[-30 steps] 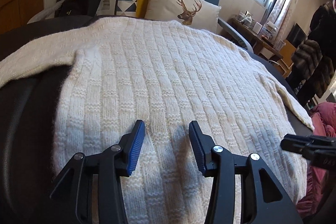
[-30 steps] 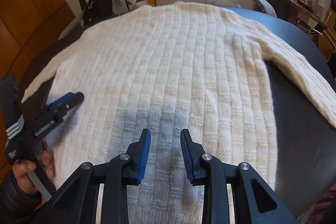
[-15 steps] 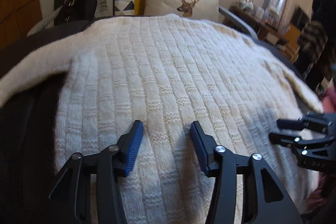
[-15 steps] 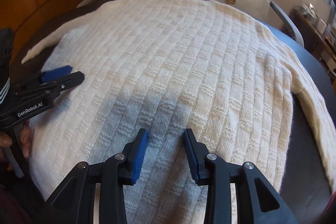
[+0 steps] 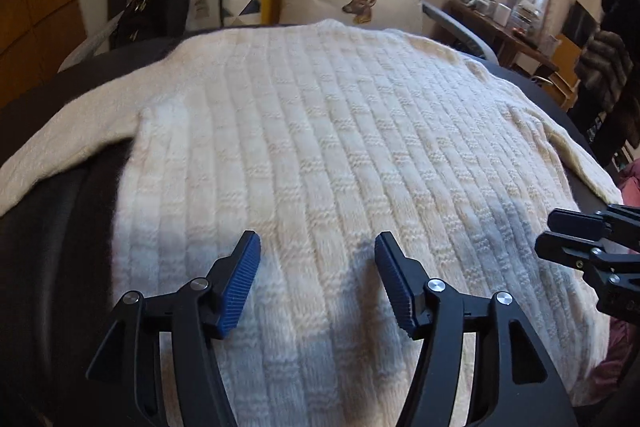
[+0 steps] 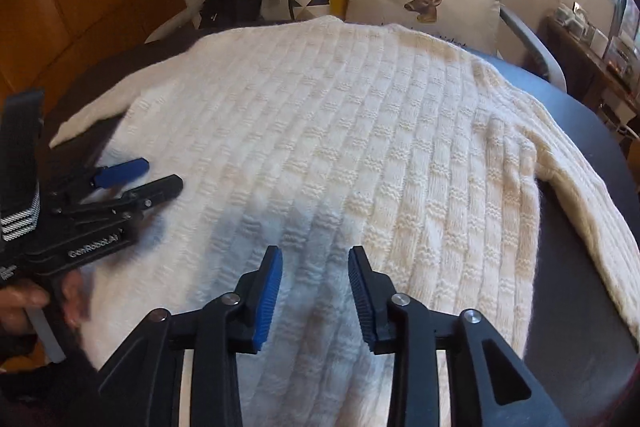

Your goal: Fold clothes

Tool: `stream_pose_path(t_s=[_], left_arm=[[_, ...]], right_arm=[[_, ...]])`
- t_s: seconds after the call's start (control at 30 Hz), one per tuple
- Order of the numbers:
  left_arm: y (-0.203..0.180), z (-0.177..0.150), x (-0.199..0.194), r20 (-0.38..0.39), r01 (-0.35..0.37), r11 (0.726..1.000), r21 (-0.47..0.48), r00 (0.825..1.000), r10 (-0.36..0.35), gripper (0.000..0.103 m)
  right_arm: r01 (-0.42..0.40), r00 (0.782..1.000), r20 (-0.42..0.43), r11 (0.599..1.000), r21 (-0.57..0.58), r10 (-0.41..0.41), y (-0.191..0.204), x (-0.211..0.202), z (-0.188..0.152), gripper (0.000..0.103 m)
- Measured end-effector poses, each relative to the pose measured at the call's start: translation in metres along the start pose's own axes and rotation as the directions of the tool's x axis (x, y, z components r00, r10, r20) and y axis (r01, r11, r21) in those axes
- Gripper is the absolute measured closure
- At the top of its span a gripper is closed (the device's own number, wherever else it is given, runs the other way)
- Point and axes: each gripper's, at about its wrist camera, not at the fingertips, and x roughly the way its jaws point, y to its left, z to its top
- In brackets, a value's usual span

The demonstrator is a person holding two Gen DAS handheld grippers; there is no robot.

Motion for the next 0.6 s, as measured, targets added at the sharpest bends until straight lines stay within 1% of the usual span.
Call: stream_pose_path(t_s=[0.07, 0.1, 0.13, 0.2, 0.3, 0.37, 0.47, 0.5, 0.57, 0.6], left_arm=[[-0.003, -0.004, 0.002, 0.005, -0.023, 0.999, 0.044, 1.000, 0.023, 0.040], [-0.006, -0.008, 0.002, 0.023, -0.041, 0.996, 0.082, 0.999, 0.039, 0.040], [-0.009, -0.013, 0.000, 0.047, -0.060, 0.991, 0.118, 0.997, 0.055, 0.040], [-0.009, -0.014, -0.001, 0.061, -0.057, 0.990, 0.129, 0.997, 0.049, 0.040], [-0.001, -0.012, -0.001, 0.063, -0.028, 0.993, 0.117, 0.998, 0.021, 0.040], [0.003, -0.013, -0.003, 0.069, -0.021, 0.991, 0.134, 0.998, 0.012, 0.040], [0.019, -0.013, -0.008, 0.065, 0.001, 0.989, 0.150, 0.998, -0.011, 0.040], [0.026, -0.012, -0.011, 0.064, 0.005, 0.991, 0.137, 0.998, -0.014, 0.040], [0.043, -0.006, -0.022, 0.071, 0.041, 0.998, 0.057, 0.996, -0.045, 0.040], [0.048, 0.000, -0.024, 0.073, 0.060, 0.998, 0.012, 0.995, -0.061, 0.040]], right_arm=[[0.077, 0.997, -0.012, 0.997, -0.027, -0.077, 0.000, 0.004, -0.003, 0.062], [0.101, 0.993, -0.057, 0.995, 0.000, -0.101, -0.006, 0.012, -0.011, 0.062], [0.110, 0.988, -0.111, 0.994, 0.027, -0.106, -0.014, 0.021, -0.016, 0.062], [0.092, 0.993, -0.078, 0.993, 0.078, -0.086, -0.022, 0.017, -0.025, 0.062], [0.079, 0.993, -0.098, 0.991, 0.106, -0.068, -0.022, 0.014, -0.029, 0.060], [0.077, 0.990, -0.121, 0.995, 0.069, -0.068, -0.017, 0.013, -0.028, 0.060], [0.014, 0.983, -0.182, 0.999, 0.050, -0.005, -0.018, 0.008, -0.024, 0.061], [-0.004, 0.981, -0.192, 0.999, 0.046, 0.013, -0.021, 0.005, -0.020, 0.064], [0.010, 0.990, -0.143, 0.998, 0.064, 0.000, -0.034, -0.008, -0.007, 0.064], [0.003, 0.992, -0.123, 0.997, 0.076, 0.006, -0.041, -0.012, 0.002, 0.064]])
